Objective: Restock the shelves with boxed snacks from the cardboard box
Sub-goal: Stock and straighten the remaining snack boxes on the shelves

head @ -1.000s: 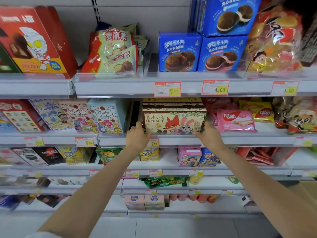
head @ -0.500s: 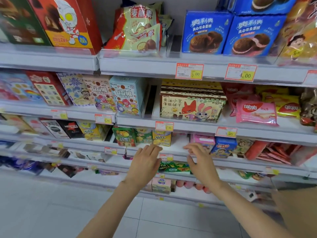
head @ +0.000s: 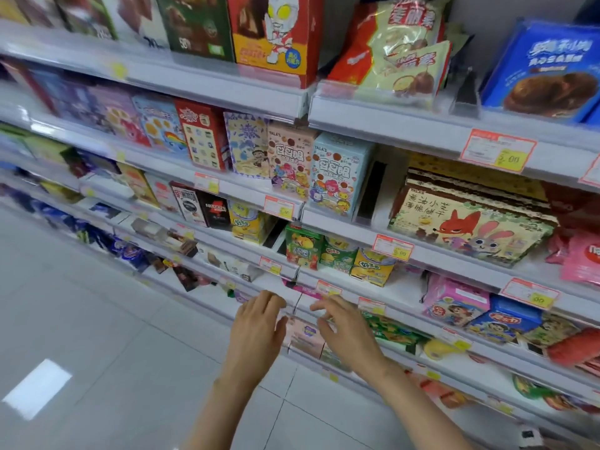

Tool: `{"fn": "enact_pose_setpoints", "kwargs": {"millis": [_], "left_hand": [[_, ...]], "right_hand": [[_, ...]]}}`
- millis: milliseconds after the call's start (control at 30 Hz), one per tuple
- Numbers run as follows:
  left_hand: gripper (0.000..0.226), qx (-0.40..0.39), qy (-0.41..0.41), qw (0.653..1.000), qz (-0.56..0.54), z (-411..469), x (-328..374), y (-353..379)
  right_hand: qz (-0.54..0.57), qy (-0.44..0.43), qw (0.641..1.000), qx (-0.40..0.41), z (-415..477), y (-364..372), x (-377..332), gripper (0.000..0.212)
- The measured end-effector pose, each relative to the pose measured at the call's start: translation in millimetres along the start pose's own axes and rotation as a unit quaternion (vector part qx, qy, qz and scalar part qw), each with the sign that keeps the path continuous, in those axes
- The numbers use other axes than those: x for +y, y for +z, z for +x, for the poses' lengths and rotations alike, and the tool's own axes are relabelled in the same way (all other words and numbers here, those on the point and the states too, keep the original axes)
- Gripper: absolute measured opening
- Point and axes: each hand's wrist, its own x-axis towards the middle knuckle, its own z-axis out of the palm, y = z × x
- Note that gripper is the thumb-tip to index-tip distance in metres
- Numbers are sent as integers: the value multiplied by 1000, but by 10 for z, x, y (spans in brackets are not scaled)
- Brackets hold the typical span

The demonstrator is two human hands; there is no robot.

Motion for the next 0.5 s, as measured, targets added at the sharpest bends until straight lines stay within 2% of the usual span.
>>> {"fn": "enact_pose_setpoints", "kwargs": {"millis": [133,267,500], "left_hand": [[37,11,-40,999,0,-73,-319,-159],[46,13,-68,997,-17,-140,-618,-299],[33,3,-36,999,-24,234,-980,-324]], "right_hand": [[-6,-1,1000,-30,205,181,-191,21],[8,3,999,-39,386,347,-375,24],[27,29,999,24,696,268,-507,25]]}}
